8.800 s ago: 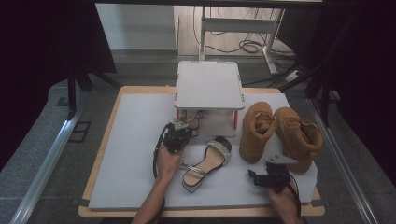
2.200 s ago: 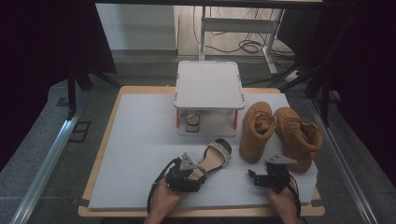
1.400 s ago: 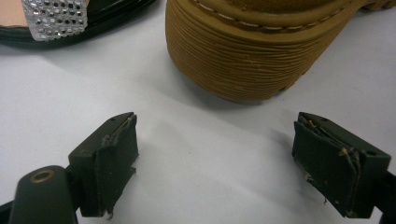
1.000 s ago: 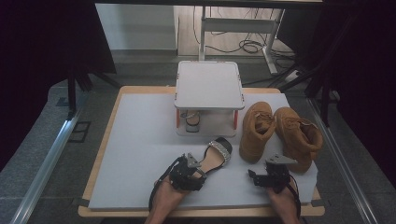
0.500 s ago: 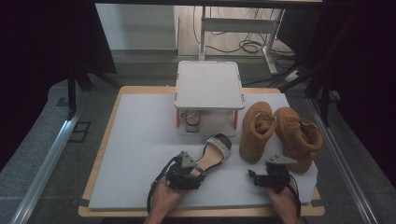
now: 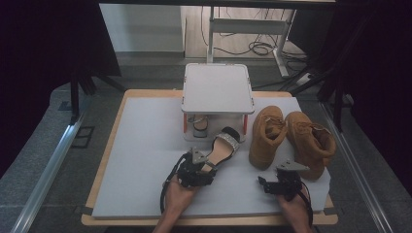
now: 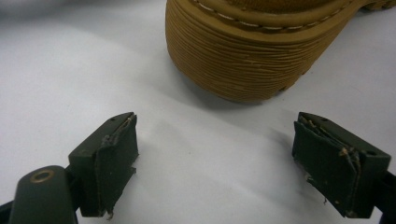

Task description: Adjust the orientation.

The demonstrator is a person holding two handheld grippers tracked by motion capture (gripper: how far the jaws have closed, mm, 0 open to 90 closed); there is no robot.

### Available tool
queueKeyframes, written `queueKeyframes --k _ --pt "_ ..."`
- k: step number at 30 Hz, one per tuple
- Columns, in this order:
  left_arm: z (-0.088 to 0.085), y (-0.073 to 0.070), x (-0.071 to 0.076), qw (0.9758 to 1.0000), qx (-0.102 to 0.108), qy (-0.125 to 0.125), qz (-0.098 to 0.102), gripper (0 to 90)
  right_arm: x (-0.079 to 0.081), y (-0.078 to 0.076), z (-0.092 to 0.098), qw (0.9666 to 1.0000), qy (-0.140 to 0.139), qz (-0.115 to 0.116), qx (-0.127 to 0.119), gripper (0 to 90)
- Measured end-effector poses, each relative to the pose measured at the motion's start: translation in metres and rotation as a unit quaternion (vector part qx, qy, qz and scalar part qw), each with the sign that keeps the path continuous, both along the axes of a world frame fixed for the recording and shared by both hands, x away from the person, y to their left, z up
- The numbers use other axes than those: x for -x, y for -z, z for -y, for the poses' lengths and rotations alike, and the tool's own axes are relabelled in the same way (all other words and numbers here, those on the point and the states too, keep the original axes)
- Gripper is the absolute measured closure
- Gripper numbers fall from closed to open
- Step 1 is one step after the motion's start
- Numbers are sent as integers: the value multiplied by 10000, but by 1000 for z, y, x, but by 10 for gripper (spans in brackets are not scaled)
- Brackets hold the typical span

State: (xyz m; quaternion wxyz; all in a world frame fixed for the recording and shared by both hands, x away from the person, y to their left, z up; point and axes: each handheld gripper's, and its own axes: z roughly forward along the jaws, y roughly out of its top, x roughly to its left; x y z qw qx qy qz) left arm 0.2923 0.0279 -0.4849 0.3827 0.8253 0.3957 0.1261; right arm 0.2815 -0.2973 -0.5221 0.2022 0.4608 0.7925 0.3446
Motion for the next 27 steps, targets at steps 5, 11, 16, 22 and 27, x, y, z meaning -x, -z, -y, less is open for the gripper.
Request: queueKeyframes --k 5,11,16,22,27 --pt "2 4 -15 9997 83 -238 -49 390 0 0 0 10000 1 -2 -2 144" --pt "8 4 -31 9989 90 -456 -60 390 0 0 0 10000 0 -2 -3 144" --pt "15 4 -42 9982 91 -588 -47 390 0 0 0 10000 -4 -3 -4 144" --pt "23 4 -55 9968 105 -788 -83 389 0 0 0 10000 -1 -5 -10 144" --pt "28 4 -65 9955 138 -937 -100 389 0 0 0 10000 -4 -4 -11 144"
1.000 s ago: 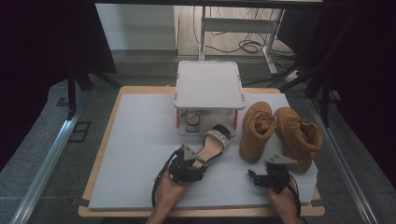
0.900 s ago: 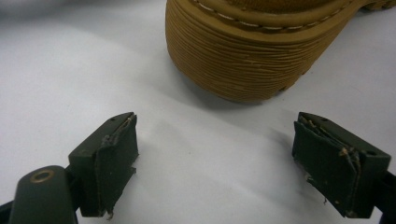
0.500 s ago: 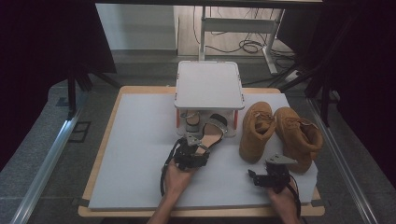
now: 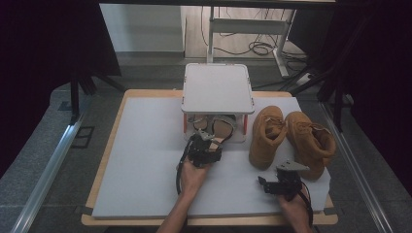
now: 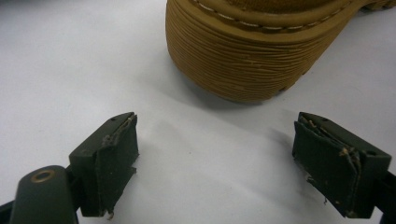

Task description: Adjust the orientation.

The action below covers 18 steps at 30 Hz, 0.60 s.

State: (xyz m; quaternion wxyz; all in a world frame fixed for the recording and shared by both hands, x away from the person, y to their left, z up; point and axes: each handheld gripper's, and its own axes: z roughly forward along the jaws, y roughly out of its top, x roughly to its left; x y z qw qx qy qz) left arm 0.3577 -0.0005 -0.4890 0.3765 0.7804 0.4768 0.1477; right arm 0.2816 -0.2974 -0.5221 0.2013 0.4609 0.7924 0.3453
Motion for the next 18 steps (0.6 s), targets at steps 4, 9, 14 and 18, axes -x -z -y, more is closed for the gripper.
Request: queueKeyframes --k 4,9,14,18 --pt "7 0 -8 10000 -35 -62 9 389 0 0 0 10000 0 0 0 144" --pt "14 1 -16 9998 -44 -218 3 389 0 0 0 10000 0 0 -1 144" --pt "20 2 -22 9993 -79 -364 6 389 0 0 0 10000 -1 0 -3 144" --pt "26 3 -29 9987 -173 -473 -10 389 0 0 0 10000 -2 1 -5 145"
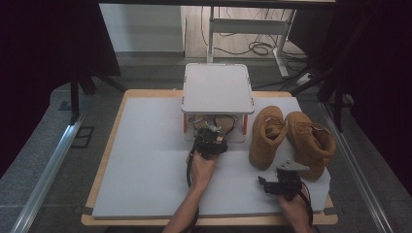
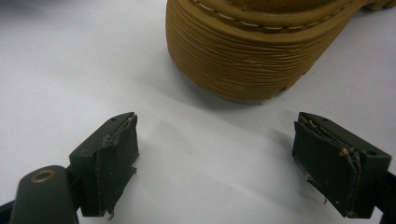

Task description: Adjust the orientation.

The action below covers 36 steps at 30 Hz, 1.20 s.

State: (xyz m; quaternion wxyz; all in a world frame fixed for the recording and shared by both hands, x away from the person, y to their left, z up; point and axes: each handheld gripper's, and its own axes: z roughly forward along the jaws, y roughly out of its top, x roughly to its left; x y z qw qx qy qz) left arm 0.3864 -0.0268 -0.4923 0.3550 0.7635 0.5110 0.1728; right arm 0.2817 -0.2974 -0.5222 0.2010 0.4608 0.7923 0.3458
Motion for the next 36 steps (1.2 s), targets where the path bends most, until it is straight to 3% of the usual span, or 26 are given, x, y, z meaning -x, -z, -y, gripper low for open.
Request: queueKeyframes --k 21,23,33,36 --pt "19 6 -27 9990 -217 -398 -60 388 0 0 0 10000 -13 4 9 145" --pt "21 6 -29 9990 -155 -428 -47 388 0 0 0 10000 -8 4 0 145" --pt "26 7 -37 9986 -284 -434 -33 386 0 0 0 10000 -13 4 -1 145" --pt "25 7 -38 9989 -216 -402 -81 382 0 0 0 10000 -12 4 -6 146"
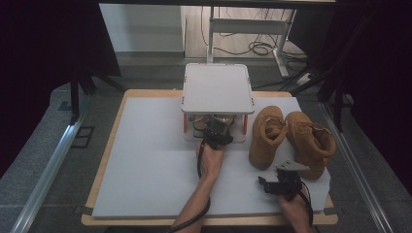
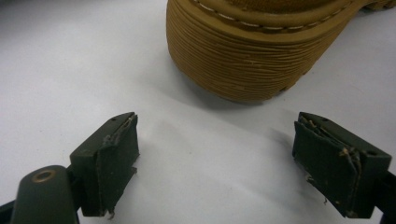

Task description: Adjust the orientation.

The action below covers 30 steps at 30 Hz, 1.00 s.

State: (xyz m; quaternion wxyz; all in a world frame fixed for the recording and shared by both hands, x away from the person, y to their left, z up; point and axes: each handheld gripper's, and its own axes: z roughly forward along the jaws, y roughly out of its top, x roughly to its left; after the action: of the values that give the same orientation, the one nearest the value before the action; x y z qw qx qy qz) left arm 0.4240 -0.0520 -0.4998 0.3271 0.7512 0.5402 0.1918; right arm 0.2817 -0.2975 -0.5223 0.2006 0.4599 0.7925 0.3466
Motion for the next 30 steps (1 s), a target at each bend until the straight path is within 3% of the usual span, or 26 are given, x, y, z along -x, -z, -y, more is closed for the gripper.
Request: queueKeyframes --k 4,14,18,30 --pt "-4 1 1 9997 155 159 40 367 0 0 0 10000 1 0 0 146" --pt "-13 -4 16 9987 197 444 143 296 0 0 0 10000 1 2 -1 146" --pt "-21 -6 25 9976 392 527 229 316 0 0 0 10000 4 3 3 146" --pt "-45 -19 56 9948 415 774 510 405 0 0 0 10000 7 -2 7 147"
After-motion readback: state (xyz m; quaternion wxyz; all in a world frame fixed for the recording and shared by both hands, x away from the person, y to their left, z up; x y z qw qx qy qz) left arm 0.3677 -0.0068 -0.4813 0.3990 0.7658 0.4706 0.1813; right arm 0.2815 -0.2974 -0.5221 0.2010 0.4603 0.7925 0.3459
